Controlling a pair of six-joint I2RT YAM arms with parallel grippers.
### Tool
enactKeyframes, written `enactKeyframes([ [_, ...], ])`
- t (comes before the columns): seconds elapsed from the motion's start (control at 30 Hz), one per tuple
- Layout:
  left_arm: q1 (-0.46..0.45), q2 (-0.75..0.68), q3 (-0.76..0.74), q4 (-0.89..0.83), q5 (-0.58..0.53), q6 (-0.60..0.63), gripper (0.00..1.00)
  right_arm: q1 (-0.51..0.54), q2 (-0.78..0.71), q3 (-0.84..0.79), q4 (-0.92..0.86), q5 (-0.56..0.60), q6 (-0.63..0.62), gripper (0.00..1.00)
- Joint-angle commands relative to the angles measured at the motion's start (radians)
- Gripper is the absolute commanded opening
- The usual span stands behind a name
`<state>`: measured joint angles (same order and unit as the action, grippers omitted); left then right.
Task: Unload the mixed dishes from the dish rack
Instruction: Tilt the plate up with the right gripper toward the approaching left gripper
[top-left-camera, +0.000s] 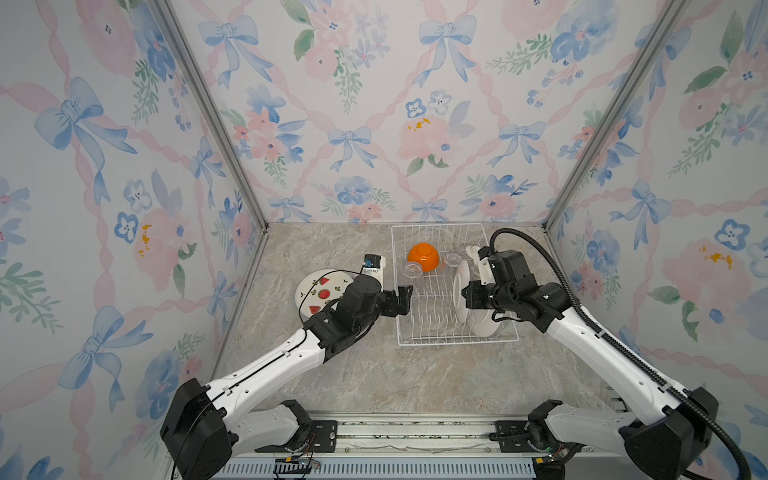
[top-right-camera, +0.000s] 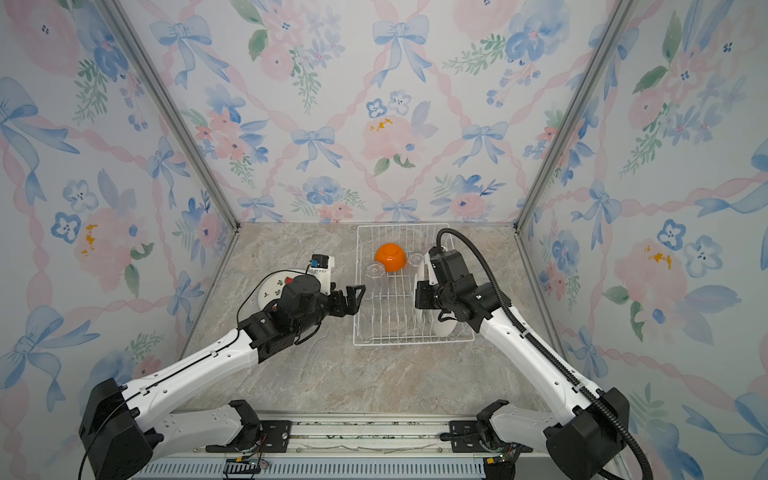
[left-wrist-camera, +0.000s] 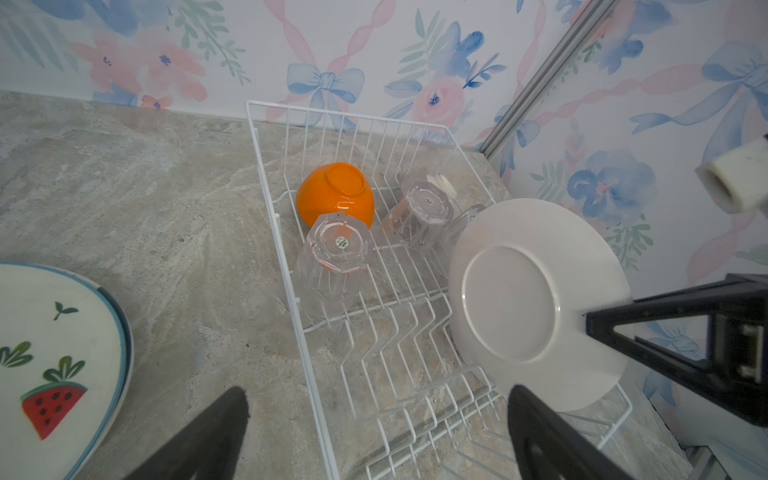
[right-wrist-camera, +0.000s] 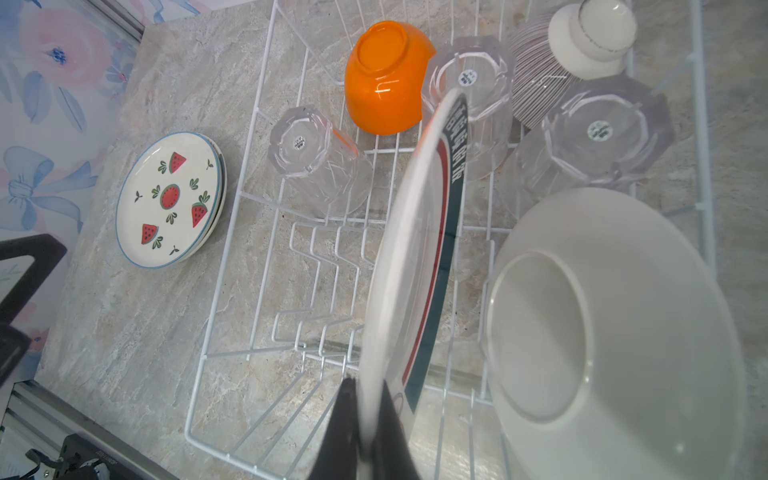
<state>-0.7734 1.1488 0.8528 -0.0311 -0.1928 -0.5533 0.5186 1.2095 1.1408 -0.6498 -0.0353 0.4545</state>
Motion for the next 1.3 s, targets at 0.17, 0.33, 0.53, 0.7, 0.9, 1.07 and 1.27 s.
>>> enactKeyframes([
  [0.17,-0.080,-0.054,-0.095,0.219,-0.059,0.128,0.98,-0.007,-0.068,0.049,0.000,0.064,0.032,0.00],
  [0.33,-0.147,-0.024,-0.109,0.298,-0.092,0.190,0.98,-0.006,-0.057,0.079,0.012,0.052,0.042,0.00],
  [0.53,-0.238,0.023,-0.092,0.368,-0.148,0.244,0.98,-0.006,-0.044,0.115,0.035,0.035,0.051,0.00],
  [0.7,-0.277,0.067,-0.083,0.423,-0.162,0.246,0.98,-0.006,-0.036,0.133,0.059,0.029,0.075,0.00],
  [0.9,-0.302,0.154,-0.047,0.482,-0.157,0.229,0.98,-0.004,-0.035,0.152,0.095,-0.020,0.114,0.00],
  [1.07,-0.321,0.222,0.003,0.519,-0.162,0.239,0.98,-0.003,-0.046,0.156,0.096,-0.028,0.135,0.00],
  [1.27,-0.330,0.294,0.052,0.548,-0.150,0.257,0.94,-0.002,-0.083,0.132,0.123,-0.037,0.164,0.00],
])
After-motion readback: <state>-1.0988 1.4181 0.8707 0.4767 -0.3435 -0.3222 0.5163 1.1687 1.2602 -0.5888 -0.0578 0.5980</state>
